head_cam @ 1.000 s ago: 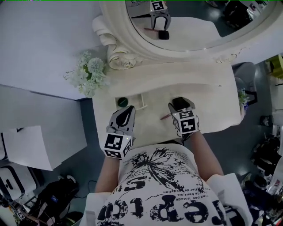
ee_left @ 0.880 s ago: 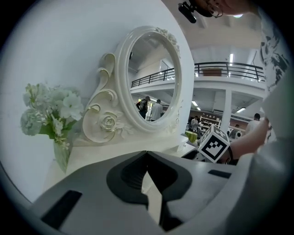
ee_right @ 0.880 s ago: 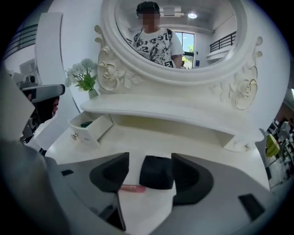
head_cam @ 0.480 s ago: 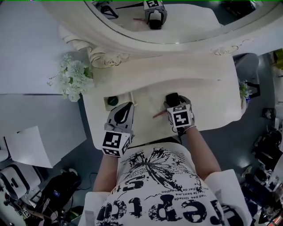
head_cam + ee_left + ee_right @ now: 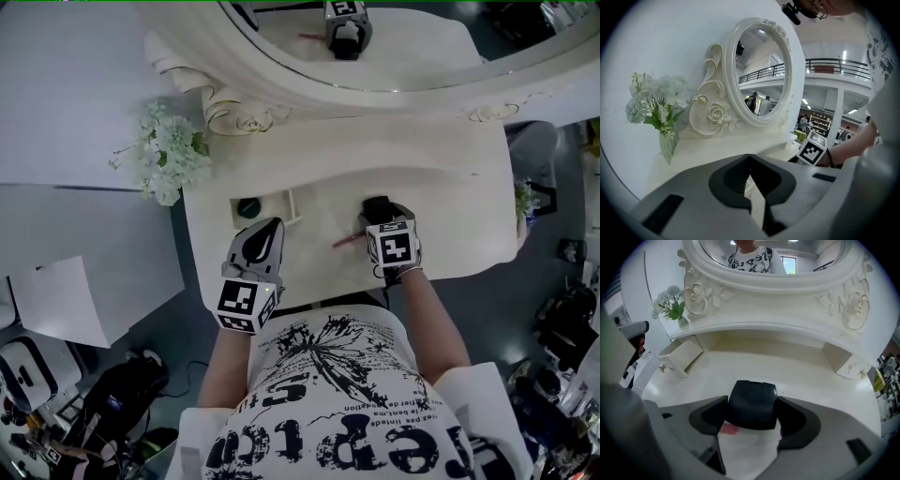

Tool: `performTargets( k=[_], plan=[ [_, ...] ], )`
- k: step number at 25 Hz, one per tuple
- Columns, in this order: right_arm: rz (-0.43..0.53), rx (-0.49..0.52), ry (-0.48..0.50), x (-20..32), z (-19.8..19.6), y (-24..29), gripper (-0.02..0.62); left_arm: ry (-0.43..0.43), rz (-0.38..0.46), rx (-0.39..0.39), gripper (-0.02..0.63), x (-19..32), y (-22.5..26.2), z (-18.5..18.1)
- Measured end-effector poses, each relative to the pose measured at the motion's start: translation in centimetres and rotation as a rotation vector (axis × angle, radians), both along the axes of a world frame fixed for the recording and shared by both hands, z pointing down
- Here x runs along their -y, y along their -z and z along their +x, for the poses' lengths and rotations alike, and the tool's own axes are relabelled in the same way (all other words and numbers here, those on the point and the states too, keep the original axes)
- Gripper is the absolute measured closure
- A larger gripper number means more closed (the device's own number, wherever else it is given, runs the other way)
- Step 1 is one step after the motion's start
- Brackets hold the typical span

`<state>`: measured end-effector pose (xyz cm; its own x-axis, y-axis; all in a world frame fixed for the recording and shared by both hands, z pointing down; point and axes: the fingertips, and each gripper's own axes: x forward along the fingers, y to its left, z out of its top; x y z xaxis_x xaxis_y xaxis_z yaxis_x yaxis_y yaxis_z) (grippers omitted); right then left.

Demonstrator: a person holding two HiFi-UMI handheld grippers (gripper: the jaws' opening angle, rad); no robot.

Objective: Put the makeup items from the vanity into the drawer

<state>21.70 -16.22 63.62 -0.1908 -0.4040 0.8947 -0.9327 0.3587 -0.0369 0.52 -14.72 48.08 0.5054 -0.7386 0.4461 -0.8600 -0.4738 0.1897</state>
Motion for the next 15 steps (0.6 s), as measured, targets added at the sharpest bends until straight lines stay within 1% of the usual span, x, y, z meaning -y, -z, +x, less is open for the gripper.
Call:
performTargets(
  k=[3, 6, 11, 15],
  plan=[
    [0.053, 0.000, 0.009, 0.5, -0.5, 1.5, 0.265, 0.018, 0.021, -0.004, 0.586, -0.3, 0.8, -0.9],
    [0.080, 0.046, 0.036, 1.0, -2.6, 3.4, 0.265, 0.044, 0.046, -0.007, 0.586, -0.5, 1.7, -2.2],
    [0.106, 0.102, 0.149, 2.0, -7.0, 5.1, 0.265, 0.100, 0.073, -0.008, 0.586, -0.8, 2.1, -3.9],
    [0.127, 0.141, 0.244, 1.8, -12.5, 7.5, 0.265, 0.158, 0.102, -0.009, 0.586, -2.1, 3.7, -7.1]
  ],
)
